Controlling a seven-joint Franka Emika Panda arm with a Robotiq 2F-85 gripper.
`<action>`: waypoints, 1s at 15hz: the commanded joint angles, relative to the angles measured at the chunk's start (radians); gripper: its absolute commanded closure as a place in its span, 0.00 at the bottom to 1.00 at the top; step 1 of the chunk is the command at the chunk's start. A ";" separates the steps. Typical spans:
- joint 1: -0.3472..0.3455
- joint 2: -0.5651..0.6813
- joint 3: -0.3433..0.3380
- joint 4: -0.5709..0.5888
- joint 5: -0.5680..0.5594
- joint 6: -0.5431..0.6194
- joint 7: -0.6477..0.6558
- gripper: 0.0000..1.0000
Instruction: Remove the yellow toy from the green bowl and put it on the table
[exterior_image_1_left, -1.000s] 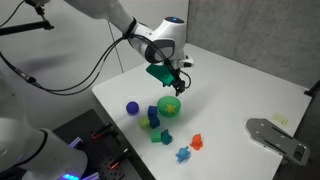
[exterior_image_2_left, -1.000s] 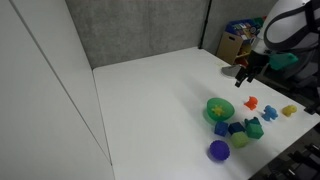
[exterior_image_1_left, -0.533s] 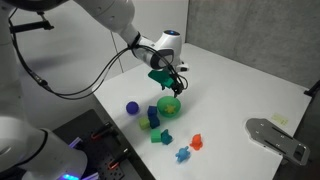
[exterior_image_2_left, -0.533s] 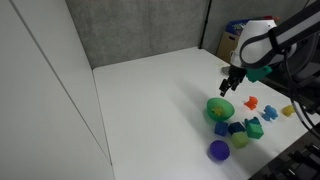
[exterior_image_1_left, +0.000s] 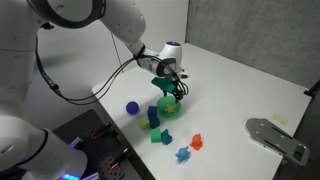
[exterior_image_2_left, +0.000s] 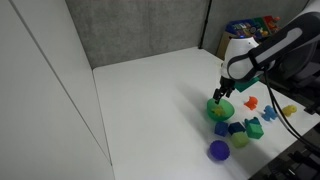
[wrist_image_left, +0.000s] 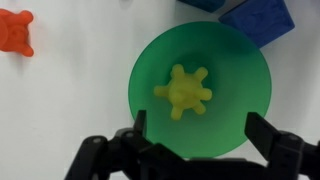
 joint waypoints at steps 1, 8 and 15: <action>0.026 0.075 -0.022 0.060 -0.036 0.004 0.048 0.00; 0.072 0.165 -0.054 0.110 -0.078 -0.001 0.090 0.00; 0.109 0.208 -0.082 0.140 -0.114 0.003 0.120 0.00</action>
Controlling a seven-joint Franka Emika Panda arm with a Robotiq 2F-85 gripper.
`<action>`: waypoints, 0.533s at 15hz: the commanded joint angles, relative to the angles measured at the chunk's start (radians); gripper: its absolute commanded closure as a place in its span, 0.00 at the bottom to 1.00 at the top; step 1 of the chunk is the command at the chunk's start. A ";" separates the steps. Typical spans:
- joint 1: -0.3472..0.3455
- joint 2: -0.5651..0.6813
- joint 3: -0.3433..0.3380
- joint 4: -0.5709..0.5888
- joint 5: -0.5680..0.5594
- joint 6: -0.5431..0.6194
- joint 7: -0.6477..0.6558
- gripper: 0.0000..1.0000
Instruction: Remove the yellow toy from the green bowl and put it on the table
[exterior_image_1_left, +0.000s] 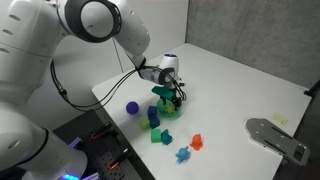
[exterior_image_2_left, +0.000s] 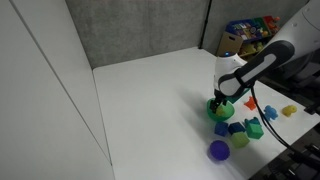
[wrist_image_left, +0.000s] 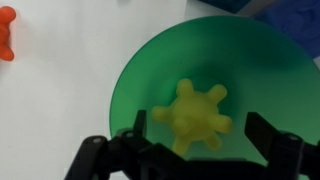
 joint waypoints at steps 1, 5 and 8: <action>0.027 0.025 -0.023 0.030 -0.039 0.004 0.045 0.00; 0.044 0.025 -0.031 0.027 -0.057 0.004 0.056 0.34; 0.050 0.006 -0.028 0.017 -0.060 -0.010 0.063 0.59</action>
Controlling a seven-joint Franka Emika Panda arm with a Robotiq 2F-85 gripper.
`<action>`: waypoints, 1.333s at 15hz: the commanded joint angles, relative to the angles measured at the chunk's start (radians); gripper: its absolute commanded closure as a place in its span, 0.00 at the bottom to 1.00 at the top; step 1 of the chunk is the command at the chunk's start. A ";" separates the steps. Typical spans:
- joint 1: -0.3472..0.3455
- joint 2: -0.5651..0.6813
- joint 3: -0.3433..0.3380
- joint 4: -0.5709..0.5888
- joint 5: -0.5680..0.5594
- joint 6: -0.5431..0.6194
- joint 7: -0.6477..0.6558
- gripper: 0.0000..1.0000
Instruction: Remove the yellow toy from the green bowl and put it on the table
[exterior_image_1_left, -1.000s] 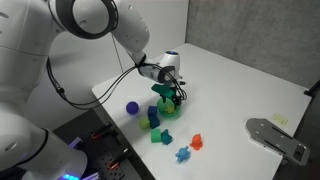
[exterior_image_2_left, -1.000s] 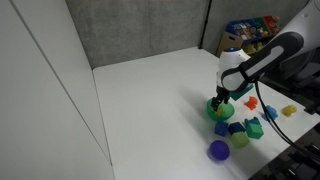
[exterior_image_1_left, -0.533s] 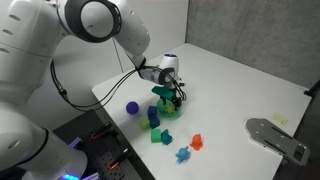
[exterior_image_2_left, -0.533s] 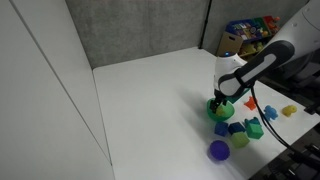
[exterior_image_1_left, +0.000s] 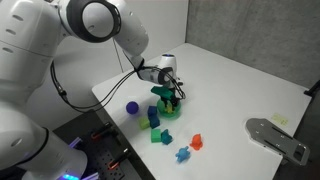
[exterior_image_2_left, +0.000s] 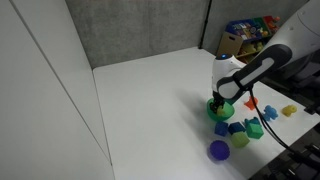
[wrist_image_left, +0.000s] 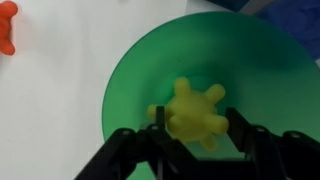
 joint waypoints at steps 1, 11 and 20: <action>0.013 -0.023 -0.007 0.000 -0.021 -0.016 0.032 0.68; -0.007 -0.227 0.033 -0.082 -0.002 -0.081 0.005 0.86; -0.002 -0.378 0.151 -0.175 0.021 -0.122 -0.028 0.86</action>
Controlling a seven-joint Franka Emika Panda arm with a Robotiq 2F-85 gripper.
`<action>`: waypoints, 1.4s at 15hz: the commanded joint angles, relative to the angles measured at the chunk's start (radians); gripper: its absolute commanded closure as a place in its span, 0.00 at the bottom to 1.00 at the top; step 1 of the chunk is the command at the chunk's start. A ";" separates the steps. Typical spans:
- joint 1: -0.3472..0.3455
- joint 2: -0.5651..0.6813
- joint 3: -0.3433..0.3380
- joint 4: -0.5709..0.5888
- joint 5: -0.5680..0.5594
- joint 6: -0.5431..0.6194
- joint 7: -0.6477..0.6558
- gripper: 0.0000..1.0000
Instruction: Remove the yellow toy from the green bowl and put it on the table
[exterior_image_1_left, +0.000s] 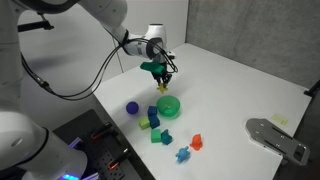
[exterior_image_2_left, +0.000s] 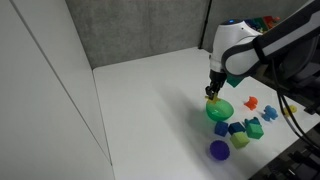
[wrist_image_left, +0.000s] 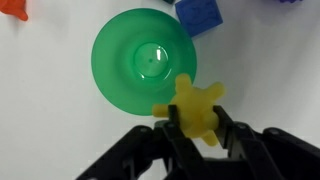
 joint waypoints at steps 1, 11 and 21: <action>-0.004 -0.042 0.047 -0.046 0.021 -0.018 -0.030 0.86; 0.029 0.043 0.074 -0.057 -0.011 0.011 -0.013 0.86; 0.041 0.036 0.060 -0.067 -0.014 -0.009 -0.016 0.00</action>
